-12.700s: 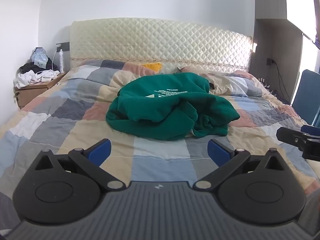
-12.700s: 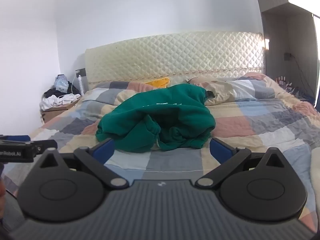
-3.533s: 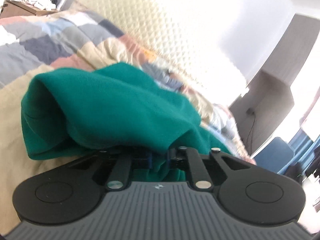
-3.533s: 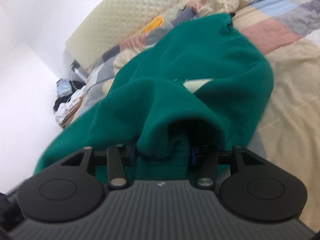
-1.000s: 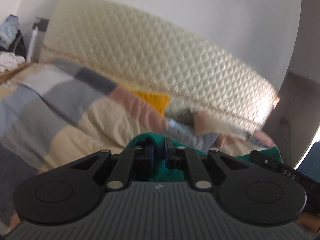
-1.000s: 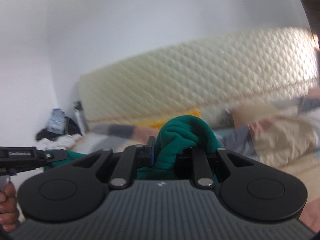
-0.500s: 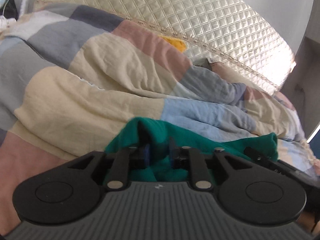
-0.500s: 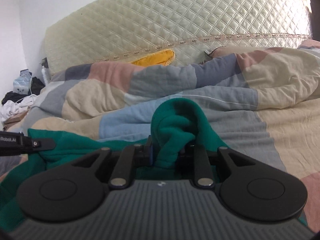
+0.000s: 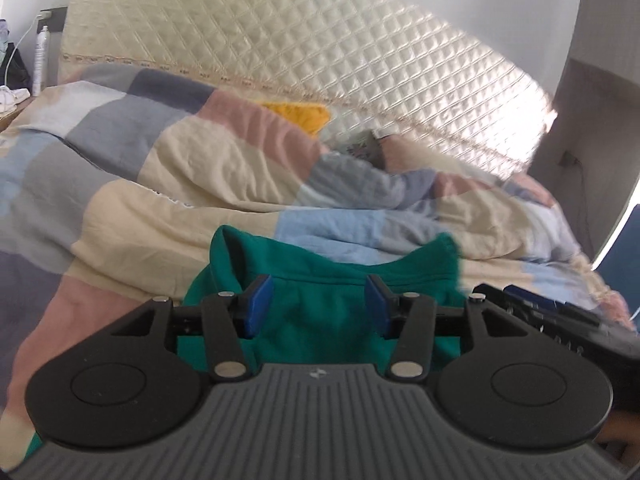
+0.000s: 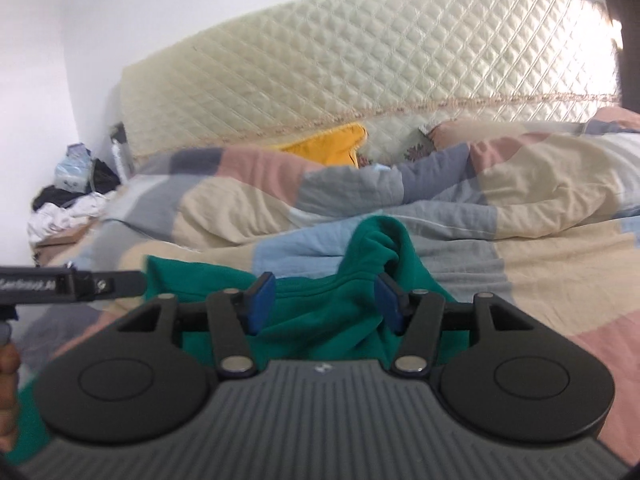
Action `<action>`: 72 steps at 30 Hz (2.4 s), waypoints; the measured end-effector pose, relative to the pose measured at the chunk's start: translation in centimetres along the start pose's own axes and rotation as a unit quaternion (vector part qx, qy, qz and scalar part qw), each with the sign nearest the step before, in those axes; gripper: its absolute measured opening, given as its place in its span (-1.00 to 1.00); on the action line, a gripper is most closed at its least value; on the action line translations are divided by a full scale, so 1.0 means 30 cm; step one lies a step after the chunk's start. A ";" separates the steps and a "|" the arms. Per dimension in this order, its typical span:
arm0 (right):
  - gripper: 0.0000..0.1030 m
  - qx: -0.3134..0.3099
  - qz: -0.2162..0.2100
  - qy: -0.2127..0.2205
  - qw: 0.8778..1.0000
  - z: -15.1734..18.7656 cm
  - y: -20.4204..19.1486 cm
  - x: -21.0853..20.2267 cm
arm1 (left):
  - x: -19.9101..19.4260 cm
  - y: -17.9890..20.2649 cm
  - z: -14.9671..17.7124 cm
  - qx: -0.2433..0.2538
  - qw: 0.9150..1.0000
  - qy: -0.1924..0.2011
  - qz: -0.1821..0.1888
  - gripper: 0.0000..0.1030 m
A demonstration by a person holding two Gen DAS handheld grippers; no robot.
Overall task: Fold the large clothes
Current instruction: 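Open both grippers and release the hoodie spread on the quilt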
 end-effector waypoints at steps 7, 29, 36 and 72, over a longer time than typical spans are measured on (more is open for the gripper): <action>0.10 0.000 -0.010 0.021 1.000 -0.108 -0.069 -0.394 | -0.384 0.128 -0.016 -0.001 1.000 0.009 0.011 0.10; 0.10 0.036 0.014 0.028 0.999 0.036 -0.049 -1.153 | -0.840 0.337 0.283 -0.036 0.999 -0.019 -0.008 0.13; 0.29 0.051 0.029 0.029 0.998 0.069 -0.006 -1.123 | -0.595 0.310 0.313 -0.036 0.998 -0.038 -0.032 0.24; 0.77 0.045 0.098 -0.049 0.993 0.361 0.016 -0.749 | 0.518 0.202 -0.229 0.074 0.988 -0.010 -0.139 -0.64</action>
Point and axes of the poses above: each gripper's, at about its wrist camera, not at the fingertips, and x roughly the way its jaws point, y to its right, z to its underside, the point moved 2 cm from there along x, roughly the way its jaws point, and after that the axes turned 13 degrees about y, right-handed, at the moved point
